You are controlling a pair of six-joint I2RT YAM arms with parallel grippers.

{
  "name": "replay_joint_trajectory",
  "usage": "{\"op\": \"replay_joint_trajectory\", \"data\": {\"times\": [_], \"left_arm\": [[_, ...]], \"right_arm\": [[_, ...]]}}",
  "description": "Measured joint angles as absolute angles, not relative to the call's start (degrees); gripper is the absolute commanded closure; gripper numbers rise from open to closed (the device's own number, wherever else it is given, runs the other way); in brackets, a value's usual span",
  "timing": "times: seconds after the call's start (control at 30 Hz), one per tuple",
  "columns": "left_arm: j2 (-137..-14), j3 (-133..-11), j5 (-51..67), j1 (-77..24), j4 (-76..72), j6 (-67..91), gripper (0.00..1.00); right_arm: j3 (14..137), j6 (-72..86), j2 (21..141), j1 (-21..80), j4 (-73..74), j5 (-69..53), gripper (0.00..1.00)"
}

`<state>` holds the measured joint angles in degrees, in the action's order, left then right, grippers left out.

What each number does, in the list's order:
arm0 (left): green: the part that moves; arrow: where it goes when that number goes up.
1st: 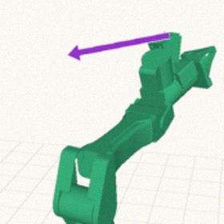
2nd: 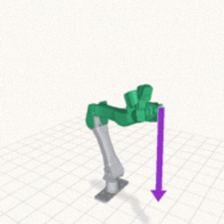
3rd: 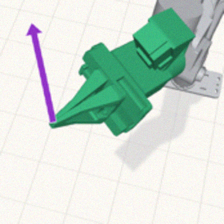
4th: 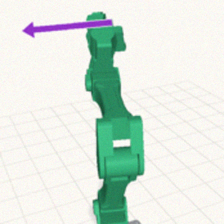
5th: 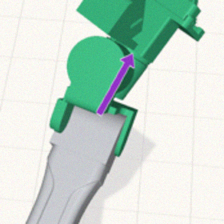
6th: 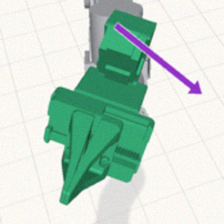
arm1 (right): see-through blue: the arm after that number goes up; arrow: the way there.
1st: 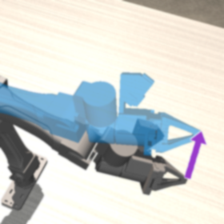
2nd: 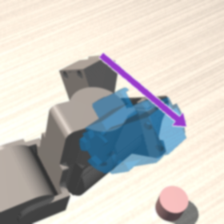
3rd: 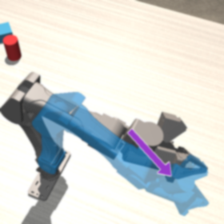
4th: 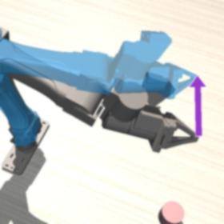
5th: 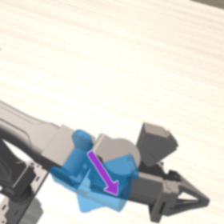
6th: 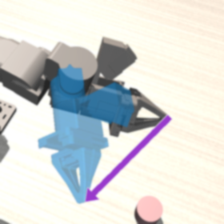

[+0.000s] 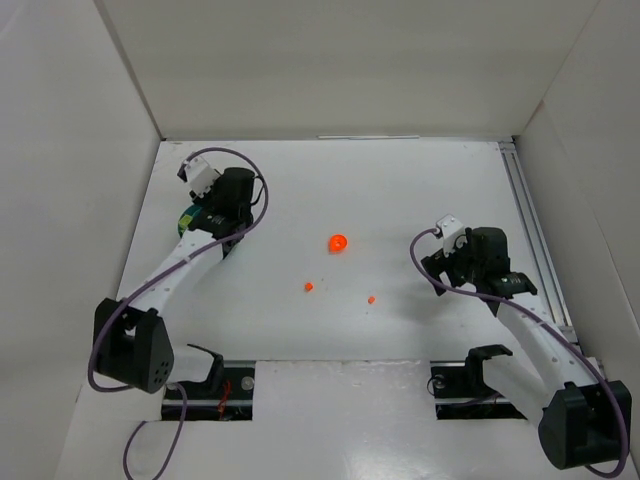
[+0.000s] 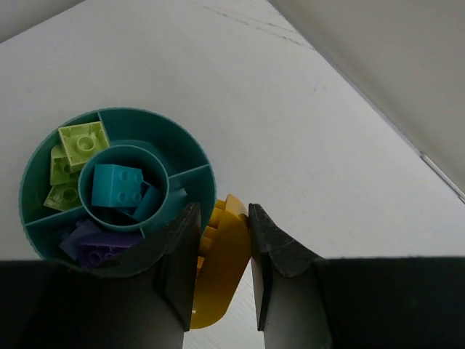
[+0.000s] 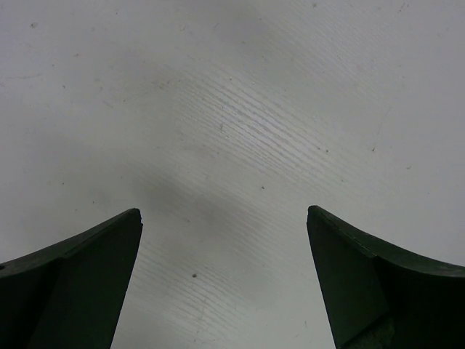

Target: Sort the legos into containers by color

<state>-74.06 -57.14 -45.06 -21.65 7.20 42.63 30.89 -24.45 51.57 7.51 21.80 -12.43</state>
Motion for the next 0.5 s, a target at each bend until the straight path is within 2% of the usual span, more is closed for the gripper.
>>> {"op": "replay_joint_trajectory", "data": {"times": [0.3,0.5], "left_arm": [[-86.4,-61.2,-45.7,-17.9,11.8,52.6,0.92],[-89.0,-63.7,-48.0,-17.8,15.0,56.7,0.92]], "right_arm": [[30.9,-24.4,51.2,7.5,21.8,-10.9,0.0],[30.9,-24.1,49.7,7.5,21.8,-9.8,0.0]]}}
